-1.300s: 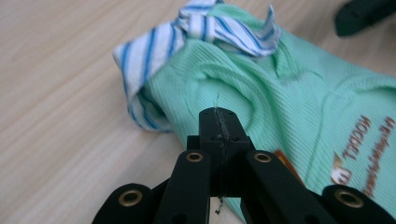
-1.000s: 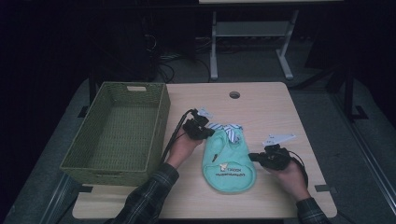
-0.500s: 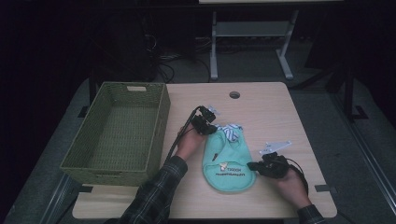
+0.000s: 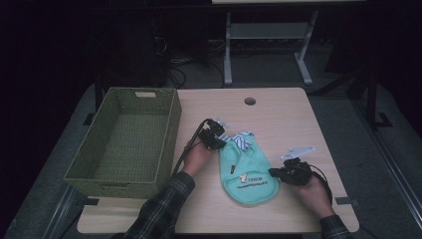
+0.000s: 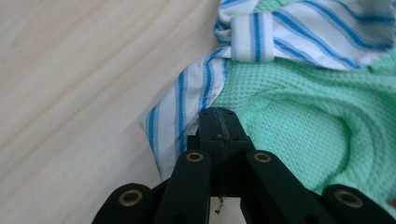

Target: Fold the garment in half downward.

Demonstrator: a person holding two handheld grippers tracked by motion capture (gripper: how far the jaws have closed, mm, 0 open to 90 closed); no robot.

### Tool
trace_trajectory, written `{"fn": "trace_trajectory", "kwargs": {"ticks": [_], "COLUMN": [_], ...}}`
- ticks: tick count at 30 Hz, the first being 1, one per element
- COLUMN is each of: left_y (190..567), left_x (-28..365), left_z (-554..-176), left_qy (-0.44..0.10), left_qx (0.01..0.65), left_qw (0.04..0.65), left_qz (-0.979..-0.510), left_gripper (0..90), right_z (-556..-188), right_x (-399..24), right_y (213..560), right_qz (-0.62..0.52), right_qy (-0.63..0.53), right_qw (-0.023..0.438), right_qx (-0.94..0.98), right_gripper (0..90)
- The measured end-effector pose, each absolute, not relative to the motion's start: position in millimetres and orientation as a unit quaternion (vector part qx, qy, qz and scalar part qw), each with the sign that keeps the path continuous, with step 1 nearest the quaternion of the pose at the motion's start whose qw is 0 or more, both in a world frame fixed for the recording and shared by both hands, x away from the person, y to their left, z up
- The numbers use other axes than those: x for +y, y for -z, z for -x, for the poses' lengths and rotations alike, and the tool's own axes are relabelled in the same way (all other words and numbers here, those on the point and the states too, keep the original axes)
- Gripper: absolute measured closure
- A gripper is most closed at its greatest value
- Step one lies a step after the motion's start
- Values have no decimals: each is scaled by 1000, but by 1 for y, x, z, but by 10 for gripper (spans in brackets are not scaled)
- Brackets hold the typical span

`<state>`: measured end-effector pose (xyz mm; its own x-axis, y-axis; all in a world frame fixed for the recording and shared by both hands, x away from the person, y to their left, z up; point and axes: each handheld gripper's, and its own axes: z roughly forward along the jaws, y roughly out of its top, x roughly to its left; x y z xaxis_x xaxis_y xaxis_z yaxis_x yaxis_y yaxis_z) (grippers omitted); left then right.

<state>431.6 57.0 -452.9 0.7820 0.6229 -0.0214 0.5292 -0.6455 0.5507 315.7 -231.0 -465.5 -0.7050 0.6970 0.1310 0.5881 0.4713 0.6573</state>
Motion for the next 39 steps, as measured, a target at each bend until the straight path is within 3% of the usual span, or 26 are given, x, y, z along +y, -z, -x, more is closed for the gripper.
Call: {"fn": "trace_trajectory", "kwargs": {"ticks": [19,28,33,39], "left_y": [454,441,435,429], "left_x": [78,83,86,88], "left_z": [-356,-349,-351,-359], "left_qy": [-39,-36,-48,-66], "left_qx": [296,293,299,308], "left_qw": [297,331,338,350], "left_qz": [-907,-896,-891,-882], "left_gripper": [898,894,830,657], "right_z": [-342,-339,-336,-334], "right_x": [-249,-240,-222,-195], "right_y": [466,458,451,451], "right_qz": [-406,-390,-369,-347], "right_qy": [-349,-368,-391,-401], "right_qw": [96,96,88,74], "right_qx": [839,839,839,845], "right_gripper": [898,899,899,899]}}
